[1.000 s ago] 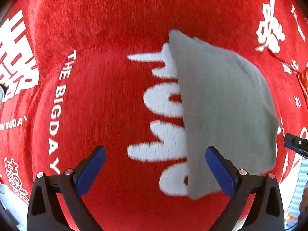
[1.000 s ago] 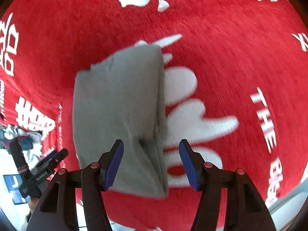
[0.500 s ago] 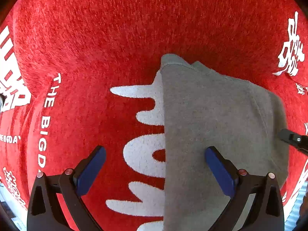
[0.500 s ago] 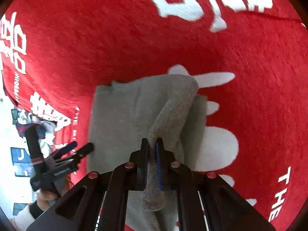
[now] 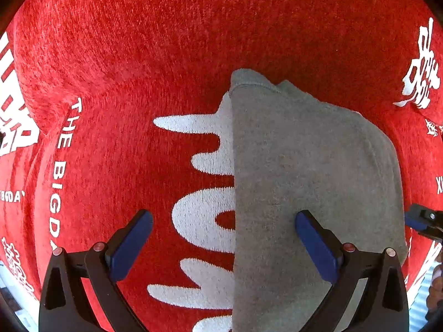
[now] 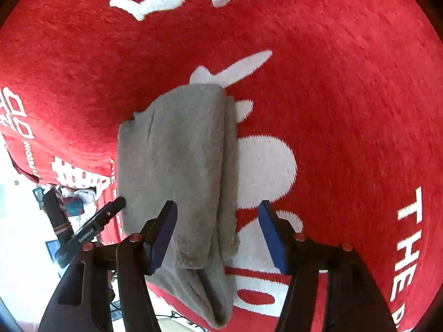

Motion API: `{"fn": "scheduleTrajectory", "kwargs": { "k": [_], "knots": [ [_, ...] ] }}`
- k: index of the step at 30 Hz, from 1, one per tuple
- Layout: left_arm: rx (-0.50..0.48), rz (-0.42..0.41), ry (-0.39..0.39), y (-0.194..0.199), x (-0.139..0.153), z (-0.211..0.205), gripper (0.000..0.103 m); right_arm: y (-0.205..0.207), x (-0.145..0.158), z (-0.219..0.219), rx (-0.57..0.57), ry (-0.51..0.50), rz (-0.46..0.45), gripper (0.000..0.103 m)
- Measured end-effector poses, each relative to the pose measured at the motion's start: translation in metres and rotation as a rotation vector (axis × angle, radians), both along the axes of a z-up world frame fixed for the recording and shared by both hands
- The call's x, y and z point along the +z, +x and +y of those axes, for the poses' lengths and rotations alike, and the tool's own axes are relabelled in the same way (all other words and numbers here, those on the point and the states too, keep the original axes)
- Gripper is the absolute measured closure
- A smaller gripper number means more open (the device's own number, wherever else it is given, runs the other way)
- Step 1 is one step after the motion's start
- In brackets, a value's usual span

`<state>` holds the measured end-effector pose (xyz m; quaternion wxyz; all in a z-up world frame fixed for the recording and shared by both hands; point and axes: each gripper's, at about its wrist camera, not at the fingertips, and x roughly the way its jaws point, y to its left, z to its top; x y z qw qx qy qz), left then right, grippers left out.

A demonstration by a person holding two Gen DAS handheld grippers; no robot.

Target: Fold small clothes

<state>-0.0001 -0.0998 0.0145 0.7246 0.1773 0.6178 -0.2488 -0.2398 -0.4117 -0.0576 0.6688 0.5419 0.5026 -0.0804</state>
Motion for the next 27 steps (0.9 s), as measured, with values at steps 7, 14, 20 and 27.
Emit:
{"fn": "scheduleTrajectory", "kwargs": {
  "k": [7,14,20,27],
  "knots": [
    [-0.004,0.004,0.007,-0.001,-0.002,-0.004,0.0,0.003,-0.014,-0.004,-0.007,0.063,0.005,0.038],
    [-0.016,0.023,-0.001,-0.002,-0.003,-0.01,0.0,0.006,-0.021,-0.004,0.0,0.118,-0.017,0.038],
    [-0.038,0.186,-0.142,0.011,-0.006,-0.003,0.0,0.007,-0.03,-0.008,0.017,0.174,-0.057,0.036],
    [-0.083,0.355,-0.197,0.011,-0.037,-0.015,0.0,0.038,-0.041,0.003,0.081,0.239,-0.136,0.033]
  ]
}}
